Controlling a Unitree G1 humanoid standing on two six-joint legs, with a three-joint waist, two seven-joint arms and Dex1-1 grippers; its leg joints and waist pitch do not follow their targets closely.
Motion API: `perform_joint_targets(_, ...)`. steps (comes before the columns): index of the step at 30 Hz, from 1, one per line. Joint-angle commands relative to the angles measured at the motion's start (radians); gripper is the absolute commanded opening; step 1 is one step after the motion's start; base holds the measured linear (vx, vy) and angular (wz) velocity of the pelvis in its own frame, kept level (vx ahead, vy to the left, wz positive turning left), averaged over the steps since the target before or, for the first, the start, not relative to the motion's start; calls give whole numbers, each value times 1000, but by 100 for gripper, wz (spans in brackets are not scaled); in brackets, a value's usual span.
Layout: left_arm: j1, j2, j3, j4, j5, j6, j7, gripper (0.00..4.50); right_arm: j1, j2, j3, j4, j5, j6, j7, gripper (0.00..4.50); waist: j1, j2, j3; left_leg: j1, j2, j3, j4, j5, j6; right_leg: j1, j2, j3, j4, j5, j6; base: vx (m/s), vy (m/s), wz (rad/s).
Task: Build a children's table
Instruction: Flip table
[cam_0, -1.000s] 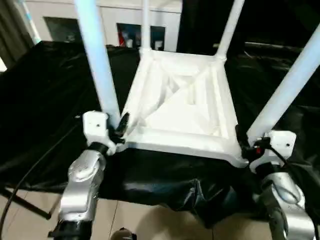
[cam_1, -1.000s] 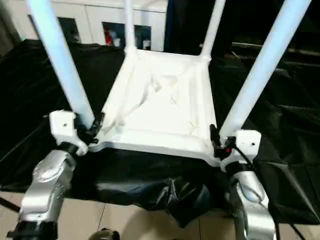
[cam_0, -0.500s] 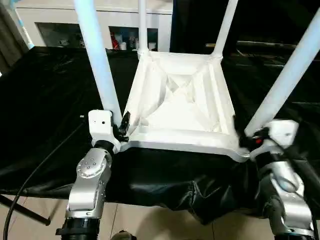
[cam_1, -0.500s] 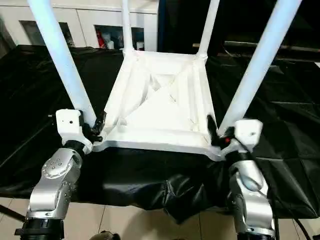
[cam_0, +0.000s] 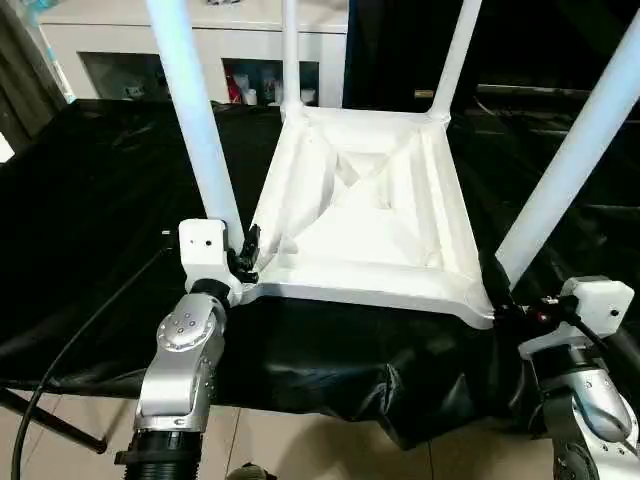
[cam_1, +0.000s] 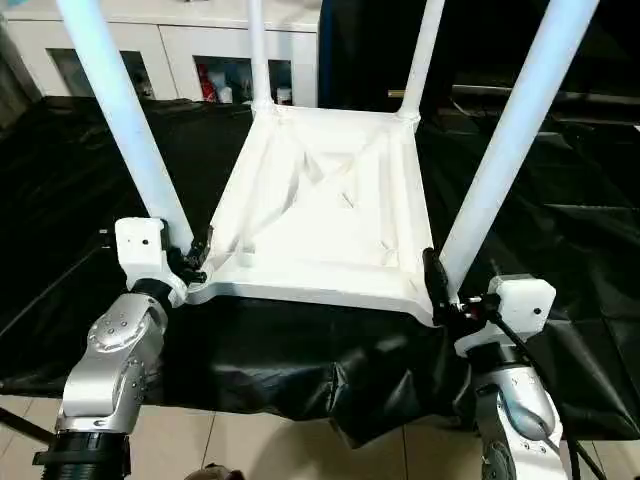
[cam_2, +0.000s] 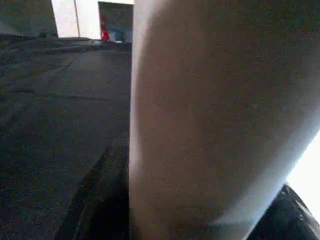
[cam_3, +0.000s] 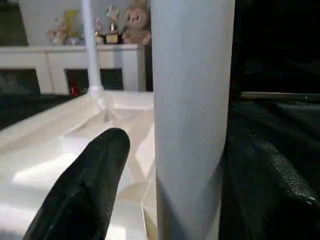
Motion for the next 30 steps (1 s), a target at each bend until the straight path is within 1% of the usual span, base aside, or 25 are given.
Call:
perform_joint_targets(1, -8, -17, -5, 29, -30, 28, 9, 209, 20, -17, -6, -23, 15, 23, 33, 328, -2, -11, -47, 10, 23, -13, -74, -339, 28, 25, -52, 20, -86, -392, -70, 0, 0, 0)
perform_joint_targets(2, -9, -17, -4, 30, -31, 29, 9, 209, 23, -21, -6, -26, 22, 27, 40, 328, -1, -9, -47, 10, 23, -14, -74, -338, 30, 24, -52, 20, -86, -393, -69, 0, 0, 0)
perform_joint_targets(3, -11, -19, 1, 33, -34, 34, 10, 209, 41, -42, -10, -39, 53, 47, 71, 328, 0, -11, -46, 11, 23, -12, -73, -342, 33, 22, -52, 20, -89, -402, -66, 0, 0, 0)
perform_joint_targets(4, -14, -21, 7, 35, -39, 41, 12, 209, 61, -69, -16, -54, 103, 87, 116, 328, 0, -12, -45, 10, 21, -13, -73, -342, 39, 26, -51, 19, -90, -414, -60, 0, 0, 0)
perform_joint_targets(5, -16, -23, 11, 37, -42, 46, 14, 209, 74, -91, -20, -61, 124, 104, 145, 328, 2, -12, -45, 10, 21, -13, -72, -344, 43, 26, -51, 20, -90, -420, -56, 0, 0, 0)
perform_joint_targets(6, -20, -28, 22, 40, -54, 59, 19, 209, 106, -146, -31, -73, 188, 162, 230, 328, 5, -12, -44, 10, 22, -14, -71, -343, 48, 26, -52, 19, -93, -435, -47, 0, 0, 0)
perform_joint_targets(7, -20, -28, 22, 40, -54, 59, 19, 209, 106, -146, -31, -73, 188, 162, 230, 328, 4, -11, -44, 8, 20, -14, -71, -346, 53, 28, -51, 18, -93, -446, -46, 0, 0, 0)
perform_joint_targets(9, -23, -29, 26, 42, -58, 65, 20, 209, 123, -180, -38, -76, 215, 187, 273, 328, 5, -12, -43, 5, 19, -15, -70, -345, 53, 22, -56, 16, -102, -506, -38, 0, 0, 0)
perform_joint_targets(10, -24, -31, 30, 43, -63, 71, 21, 209, 131, -195, -41, -82, 230, 201, 290, 328, 5, -12, -42, 7, 18, -15, -69, -348, 52, 21, -55, 14, -106, -536, -33, 0, 0, 0)
perform_joint_targets(11, -26, -34, 35, 44, -68, 77, 24, 209, 139, -212, -41, -90, 238, 211, 307, 328, 5, -13, -42, 7, 18, -16, -69, -349, 51, 20, -55, 15, -107, -548, -28, 0, 0, 0)
perform_joint_targets(12, -27, -37, 39, 46, -74, 82, 25, 209, 148, -226, -38, -101, 253, 229, 325, 328, 6, -11, -42, 9, 19, -16, -69, -352, 49, 18, -55, 15, -108, -557, -26, 0, 0, 0)
perform_joint_targets(14, -28, -40, 45, 47, -81, 89, 27, 209, 156, -239, -31, -114, 268, 250, 344, 328, 5, -12, -44, 5, 20, -18, -71, -342, 52, 21, -55, 13, -107, -541, -28, 0, 0, 0)
perform_joint_targets(15, -31, -48, 57, 48, -93, 101, 31, 209, 157, -254, -14, -129, 279, 274, 353, 328, 4, -11, -42, 5, 19, -18, -71, -346, 53, 18, -54, 12, -109, -548, -27, 0, 0, 0)
perform_joint_targets(17, -35, -58, 71, 50, -110, 116, 35, 209, 147, -259, 6, -134, 285, 301, 348, 328, 4, -13, -41, 6, 19, -18, -70, -342, 53, 17, -54, 12, -110, -553, -28, 0, 0, 0)
perform_joint_targets(18, -44, -85, 105, 51, -156, 144, 50, 209, 89, -229, 51, -98, 239, 325, 296, 328, 1, -18, -40, 7, 17, -16, -69, -344, 51, 14, -55, 11, -112, -571, -27, 0, 0, 0)
perform_joint_targets(19, -47, -93, 116, 51, -171, 153, 55, 209, 70, -219, 62, -85, 224, 337, 281, 328, -6, -16, -40, 4, 12, -18, -69, -340, 43, 16, -55, 7, -112, -590, -33, 0, 0, 0)
perform_joint_targets(20, -51, -102, 129, 50, -187, 161, 61, 209, 53, -206, 74, -77, 211, 336, 273, 328, -8, -16, -40, 2, 12, -19, -69, -338, 41, 17, -56, 5, -112, -599, -29, 0, 0, 0)
perform_joint_targets(22, -64, -127, 170, 46, -239, 186, 82, 209, 23, -187, 110, -67, 206, 351, 272, 328, -11, -30, -35, 11, 11, -14, -64, -355, 45, 4, -57, 8, -122, -650, -14, 0, 0, 0)
perform_joint_targets(23, -66, -132, 178, 45, -249, 191, 86, 209, 19, -184, 116, -65, 201, 352, 268, 328, -10, -26, -34, 9, 10, -16, -65, -355, 43, 7, -58, 6, -119, -659, -16, 0, 0, 0)
perform_joint_targets(24, -77, -155, 214, 38, -299, 211, 106, 209, -5, -162, 139, -52, 187, 350, 254, 328, -10, -23, -34, 8, 11, -17, -66, -355, 39, 7, -59, 6, -121, -663, -14, 0, 0, 0)
perform_joint_targets(25, -81, -164, 225, 31, -317, 220, 113, 210, -23, -145, 149, -36, 176, 353, 237, 328, -13, -35, -33, 7, 8, -17, -66, -360, 39, 5, -59, 3, -120, -673, -15, 0, 0, 0)
perform_joint_targets(26, -82, -167, 229, 28, -323, 224, 114, 210, -29, -140, 152, -32, 175, 356, 230, 328, -14, -30, -34, 9, 7, -18, -65, -363, 38, 4, -60, 3, -118, -672, -20, 0, 0, 0)
perform_joint_targets(27, -85, -173, 237, 23, -336, 230, 115, 210, -43, -129, 161, -21, 171, 358, 222, 328, -18, -29, -34, 5, 7, -19, -66, -364, 38, 6, -60, 1, -119, -671, -17, 0, 0, 0)
perform_joint_targets(29, -91, -185, 252, 17, -354, 244, 114, 210, -64, -117, 174, -4, 164, 364, 212, 328, -22, -29, -33, 1, 10, -21, -72, -372, 33, 8, -58, 1, -119, -650, -12, 0, 0, 0)
perform_joint_targets(30, -96, -192, 255, 8, -366, 268, 102, 210, -98, -90, 184, 20, 163, 358, 198, 328, -22, -30, -32, 2, 12, -21, -74, -376, 30, 6, -58, 2, -119, -633, -11, 0, 0, 0)
